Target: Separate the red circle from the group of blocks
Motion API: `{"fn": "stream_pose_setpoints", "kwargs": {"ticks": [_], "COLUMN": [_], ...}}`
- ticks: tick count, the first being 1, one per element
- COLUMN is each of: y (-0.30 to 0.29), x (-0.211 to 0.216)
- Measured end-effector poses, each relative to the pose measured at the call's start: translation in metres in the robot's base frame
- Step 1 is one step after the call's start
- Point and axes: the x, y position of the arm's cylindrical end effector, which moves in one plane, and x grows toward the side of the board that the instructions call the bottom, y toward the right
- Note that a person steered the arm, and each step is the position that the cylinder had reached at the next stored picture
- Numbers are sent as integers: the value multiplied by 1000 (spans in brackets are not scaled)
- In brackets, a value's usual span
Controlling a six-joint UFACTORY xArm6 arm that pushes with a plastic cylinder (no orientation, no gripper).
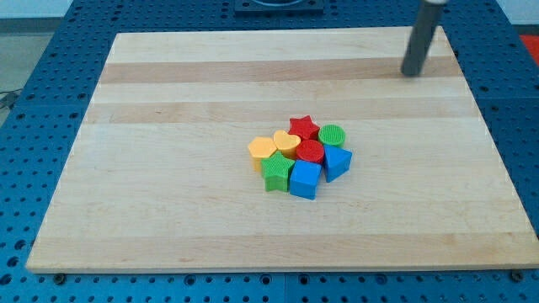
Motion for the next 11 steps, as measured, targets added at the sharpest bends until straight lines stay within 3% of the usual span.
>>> {"fn": "stream_pose_setpoints", "kwargs": {"ticks": [1,2,5,8,9,11], "y": [-7,-74,-163,-243,-251,-206], "x": [113,162,156,100,76,72]}}
